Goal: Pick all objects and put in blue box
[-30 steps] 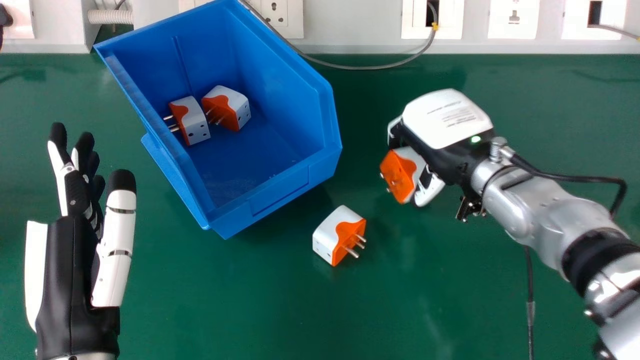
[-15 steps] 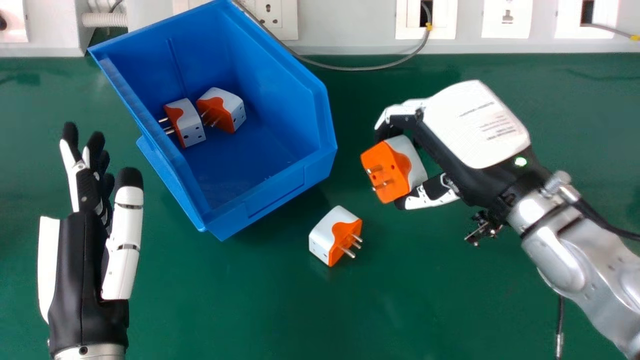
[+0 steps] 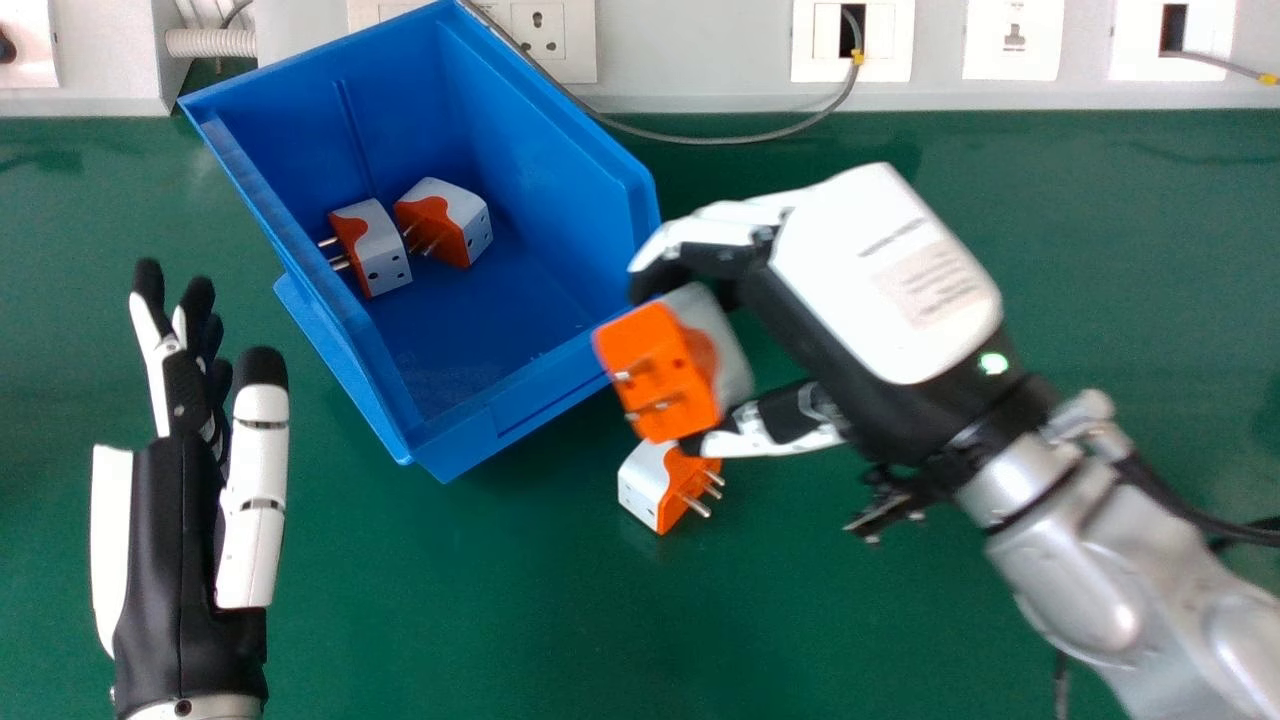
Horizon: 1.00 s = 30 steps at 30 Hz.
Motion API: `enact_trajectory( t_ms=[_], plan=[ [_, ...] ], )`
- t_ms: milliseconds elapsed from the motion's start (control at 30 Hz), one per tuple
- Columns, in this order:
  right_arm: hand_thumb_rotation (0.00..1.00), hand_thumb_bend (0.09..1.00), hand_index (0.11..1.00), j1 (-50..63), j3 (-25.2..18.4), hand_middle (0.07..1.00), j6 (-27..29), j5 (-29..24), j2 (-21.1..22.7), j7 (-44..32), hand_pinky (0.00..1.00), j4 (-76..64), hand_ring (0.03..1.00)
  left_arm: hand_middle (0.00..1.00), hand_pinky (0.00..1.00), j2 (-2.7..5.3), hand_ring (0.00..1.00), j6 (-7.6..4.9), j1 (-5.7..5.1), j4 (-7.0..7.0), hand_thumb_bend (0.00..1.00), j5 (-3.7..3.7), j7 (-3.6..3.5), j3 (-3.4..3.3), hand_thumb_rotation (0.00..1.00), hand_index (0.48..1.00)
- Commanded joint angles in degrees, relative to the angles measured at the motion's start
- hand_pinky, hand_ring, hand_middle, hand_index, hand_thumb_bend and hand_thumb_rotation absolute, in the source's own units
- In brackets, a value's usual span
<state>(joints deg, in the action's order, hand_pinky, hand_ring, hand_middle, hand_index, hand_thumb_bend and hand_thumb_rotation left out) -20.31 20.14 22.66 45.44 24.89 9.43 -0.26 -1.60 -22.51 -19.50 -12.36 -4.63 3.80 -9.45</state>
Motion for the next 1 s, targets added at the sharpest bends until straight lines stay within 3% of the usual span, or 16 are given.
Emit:
enact_trajectory(
  t_ms=[0, 100, 200, 267, 333, 500, 633, 700, 800, 967],
  plan=[
    [0.0, 0.487, 0.56, -4.9, 0.6, 0.502, 0.7, -0.9, -2.3, -0.9, 0.32, 0.8, 0.417, 1.0, 1.0, -0.66, 1.0, -1.87, 0.69, 0.0, 0.36, -0.44, 0.18, -0.2, 0.94, 1.0],
    [0.0, 0.488, 0.555, -9.7, 2.3, 0.51, 1.0, 0.9, -6.3, 1.0, 0.32, 6.5, 0.422, 1.0, 1.0, -0.53, 1.0, -1.92, 0.92, 0.21, 0.37, -0.08, 0.1, 0.01, 0.93, 1.0],
    [0.0, 0.488, 0.553, -15.6, 4.0, 0.504, 0.0, 3.6, -9.7, 3.2, 0.31, 13.4, 0.419, 1.0, 1.0, -0.42, 1.0, -1.92, 0.89, 0.11, 0.38, -0.5, 0.25, 0.23, 0.93, 1.0],
    [0.0, 0.489, 0.547, -19.8, 5.2, 0.505, -0.5, 5.6, -11.7, 5.7, 0.3, 19.0, 0.419, 1.0, 1.0, -0.15, 1.0, -1.24, 0.74, -0.38, 0.38, -0.21, 0.19, 0.45, 0.93, 1.0],
    [0.0, 0.489, 0.544, -24.1, 6.6, 0.504, -0.5, 7.7, -13.0, 8.7, 0.3, 25.0, 0.413, 1.0, 1.0, -0.02, 1.0, -1.77, 0.64, -0.33, 0.38, -0.82, 0.56, 0.51, 0.93, 1.0],
    [0.0, 0.49, 0.541, -34.3, 10.1, 0.489, -1.2, 10.1, -17.0, 13.5, 0.3, 40.4, 0.408, 1.0, 1.0, 0.2, 1.0, -2.66, 0.05, -0.51, 0.37, -0.36, 0.44, 0.81, 0.93, 1.0],
    [0.0, 0.491, 0.535, -40.9, 12.0, 0.499, -3.3, 10.4, -20.6, 15.3, 0.31, 50.6, 0.414, 1.0, 1.0, 0.25, 1.0, -3.18, -0.68, -0.75, 0.36, -0.49, 0.57, 0.97, 0.93, 1.0],
    [0.0, 0.492, 0.527, -43.9, 12.7, 0.514, -4.9, 10.5, -22.4, 15.9, 0.31, 55.3, 0.42, 1.0, 1.0, 0.27, 1.0, -3.5, -0.87, -0.51, 0.36, -0.25, 0.51, 1.05, 0.93, 1.0],
    [0.0, 0.493, 0.522, -48.0, 13.7, 0.518, -6.6, 10.4, -24.7, 17.3, 0.31, 61.6, 0.425, 1.0, 1.0, 0.51, 1.0, -4.05, -1.13, -0.11, 0.37, 0.7, 0.28, 1.23, 0.92, 1.0],
    [0.0, 0.49, 0.538, -54.3, 16.5, 0.525, -9.9, 11.3, -27.5, 14.0, 0.29, 69.5, 0.427, 1.0, 1.0, 0.88, 1.0, -3.58, -2.03, -1.05, 0.39, 1.14, 0.09, 1.49, 0.9, 1.0]
  ],
)
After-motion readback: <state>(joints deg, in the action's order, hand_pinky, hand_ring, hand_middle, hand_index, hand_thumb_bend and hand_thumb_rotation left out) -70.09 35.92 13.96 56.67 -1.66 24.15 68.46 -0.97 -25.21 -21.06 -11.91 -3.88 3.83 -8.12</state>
